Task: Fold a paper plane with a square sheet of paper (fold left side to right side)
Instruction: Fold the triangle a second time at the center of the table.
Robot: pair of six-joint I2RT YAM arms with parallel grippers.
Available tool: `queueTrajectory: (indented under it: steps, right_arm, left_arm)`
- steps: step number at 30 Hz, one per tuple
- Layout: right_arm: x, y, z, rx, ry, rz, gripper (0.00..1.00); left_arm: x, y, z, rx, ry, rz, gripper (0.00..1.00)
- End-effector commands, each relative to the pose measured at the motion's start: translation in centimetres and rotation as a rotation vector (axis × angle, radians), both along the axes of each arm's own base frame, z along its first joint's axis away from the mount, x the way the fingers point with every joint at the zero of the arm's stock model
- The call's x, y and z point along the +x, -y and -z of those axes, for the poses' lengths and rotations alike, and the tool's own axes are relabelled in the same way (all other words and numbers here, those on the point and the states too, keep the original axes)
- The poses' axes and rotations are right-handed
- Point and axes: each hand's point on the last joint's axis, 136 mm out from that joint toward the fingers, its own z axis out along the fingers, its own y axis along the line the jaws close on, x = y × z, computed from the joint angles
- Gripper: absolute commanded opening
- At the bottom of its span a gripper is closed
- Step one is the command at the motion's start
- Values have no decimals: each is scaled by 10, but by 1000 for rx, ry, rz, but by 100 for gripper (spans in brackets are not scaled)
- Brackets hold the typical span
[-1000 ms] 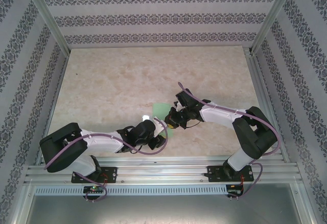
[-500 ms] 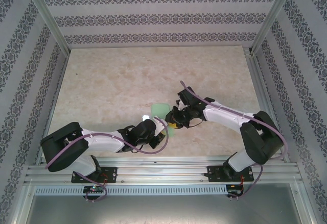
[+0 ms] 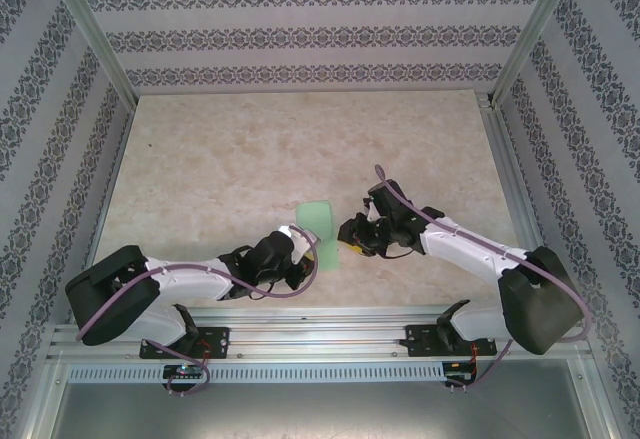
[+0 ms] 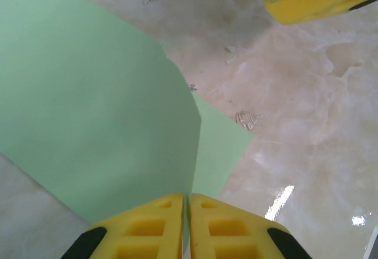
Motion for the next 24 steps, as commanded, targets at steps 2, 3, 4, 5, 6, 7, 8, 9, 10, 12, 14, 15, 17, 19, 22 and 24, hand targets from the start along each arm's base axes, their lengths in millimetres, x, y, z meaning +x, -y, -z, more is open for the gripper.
queueTrajectory:
  steps: [2, 3, 4, 5, 6, 7, 8, 9, 10, 12, 14, 15, 17, 19, 22, 24]
  right_arm:
    - [25, -13, -4, 63, 19, 82, 36]
    - [27, -14, -2, 61, 12, 87, 37]
    - [30, -16, -1, 60, 6, 90, 37]
    - [33, -19, 0, 62, 2, 93, 38]
    - [37, -21, 1, 67, 2, 98, 38]
    - [40, -24, 2, 71, -2, 101, 38]
    - [43, -27, 3, 77, -5, 103, 38]
    - [44, -30, 5, 76, -8, 99, 38]
    - [46, -32, 7, 74, -12, 97, 38]
    - [48, -36, 8, 77, -18, 95, 39]
    - [50, -42, 10, 91, -21, 96, 39]
    - [51, -44, 10, 96, -22, 96, 39]
    - [52, -47, 11, 101, -25, 97, 38]
    - [52, -49, 13, 99, -30, 91, 38]
    - [52, -51, 13, 99, -31, 92, 37]
    - [52, -52, 12, 100, -33, 92, 35]
  left_arm:
    - [2, 7, -15, -78, 7, 1, 11]
    - [2, 6, -15, -76, 6, 0, 11]
    - [2, 7, -16, -79, 8, 1, 11]
    - [2, 7, -15, -78, 7, 3, 11]
    - [2, 7, -15, -77, 7, 4, 11]
    - [2, 7, -15, -78, 6, 6, 11]
    - [2, 7, -15, -78, 7, 5, 11]
    - [2, 7, -15, -77, 6, 5, 11]
    - [2, 7, -15, -77, 6, 7, 11]
    - [1, 7, -15, -78, 6, 7, 11]
    - [1, 7, -15, -77, 5, 8, 11]
    - [1, 7, -15, -76, 7, 10, 11]
    - [1, 7, -16, -77, 7, 11, 12]
    - [1, 8, -17, -78, 7, 16, 14]
    - [-1, 12, -22, -91, 2, 32, 24]
    - [-3, 16, -28, -102, -5, 53, 28]
